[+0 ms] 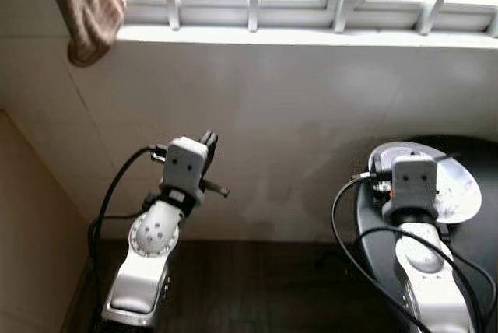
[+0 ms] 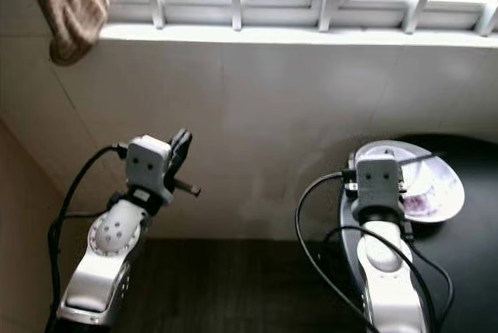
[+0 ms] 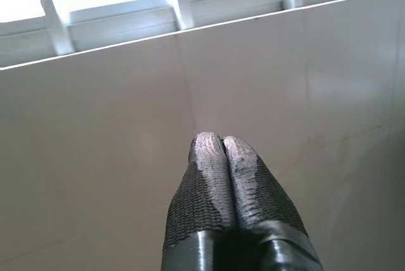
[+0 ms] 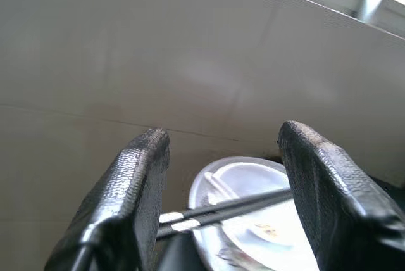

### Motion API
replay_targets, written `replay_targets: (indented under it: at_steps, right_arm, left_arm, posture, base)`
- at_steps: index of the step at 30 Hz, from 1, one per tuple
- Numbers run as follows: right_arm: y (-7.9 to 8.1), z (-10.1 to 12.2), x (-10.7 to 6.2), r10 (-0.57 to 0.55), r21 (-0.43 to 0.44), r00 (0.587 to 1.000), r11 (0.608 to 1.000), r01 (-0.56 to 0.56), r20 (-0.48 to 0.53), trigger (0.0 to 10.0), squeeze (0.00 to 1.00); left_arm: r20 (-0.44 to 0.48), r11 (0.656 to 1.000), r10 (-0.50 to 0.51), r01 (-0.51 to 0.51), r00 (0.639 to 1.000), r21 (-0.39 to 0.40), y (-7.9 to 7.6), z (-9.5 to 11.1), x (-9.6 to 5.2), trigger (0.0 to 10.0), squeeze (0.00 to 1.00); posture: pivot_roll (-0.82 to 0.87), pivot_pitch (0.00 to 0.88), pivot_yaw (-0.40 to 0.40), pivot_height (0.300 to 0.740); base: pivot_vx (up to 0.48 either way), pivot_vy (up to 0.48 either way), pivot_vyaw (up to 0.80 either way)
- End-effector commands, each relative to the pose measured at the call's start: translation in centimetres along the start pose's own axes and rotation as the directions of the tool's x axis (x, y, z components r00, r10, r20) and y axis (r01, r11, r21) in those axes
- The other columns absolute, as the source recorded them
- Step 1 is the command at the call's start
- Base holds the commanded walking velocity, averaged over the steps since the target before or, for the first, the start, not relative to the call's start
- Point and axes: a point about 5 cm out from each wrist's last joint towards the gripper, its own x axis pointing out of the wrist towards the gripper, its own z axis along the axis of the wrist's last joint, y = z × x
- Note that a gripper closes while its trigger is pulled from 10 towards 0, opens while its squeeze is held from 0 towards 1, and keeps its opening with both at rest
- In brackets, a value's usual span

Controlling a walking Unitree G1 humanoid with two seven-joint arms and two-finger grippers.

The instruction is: Kitchen organization

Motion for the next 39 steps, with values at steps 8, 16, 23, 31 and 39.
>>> replay_targets:
  at_steps: [8,16,23,31,39]
  right_arm:
    - [1.0,0.2,-0.1,0.111,-0.093,0.993,0.99,-0.107,0.035,10.0,0.0]
    - [1.7,0.2,-0.2,0.169,-0.153,0.984,0.975,-0.159,0.052,10.0,0.0]
    - [1.1,0.0,-0.3,0.123,-0.062,0.992,0.991,-0.121,0.025,10.0,0.0]
    - [-2.4,0.8,-1.0,-0.227,0.082,0.973,0.971,0.225,0.025,10.0,0.0]
    - [-1.5,-1.1,-1.6,-0.193,0.431,0.962,0.864,0.261,-0.195,10.0,0.0]
  left_arm:
    - [0.005,1.0,0.004,-0.004,1.0,-0.006,0.2,0.0,-0.1,10.0,0.0]
    - [-0.01,1.0,0.011,-0.011,1.0,-0.001,0.1,-0.2,0.0,10.0,0.0]
    - [-0.014,1.0,0.008,-0.008,1.0,0.001,0.0,-0.3,-0.1,10.0,0.0]
    - [-0.018,1.0,0.006,-0.006,1.0,0.01,0.0,-0.4,0.0,10.0,0.0]
    - [-0.019,1.0,0.003,-0.003,1.0,0.014,0.0,-0.5,0.0,10.0,0.0]
  posture:
    - [0.12,0.0,-0.044,0.74]
    - [0.12,0.0,-0.044,0.74]
    - [0.11,0.0,-0.044,0.74]
    - [0.11,0.0,-0.044,0.74]
    - [0.11,0.0,-0.042,0.74]
  base:
    - [0.43,0.0,0.0]
    - [0.061,0.0,0.0]
    - [0.0,0.0,0.0]
    - [0.0,0.0,0.0]
    - [0.0,0.0,0.0]
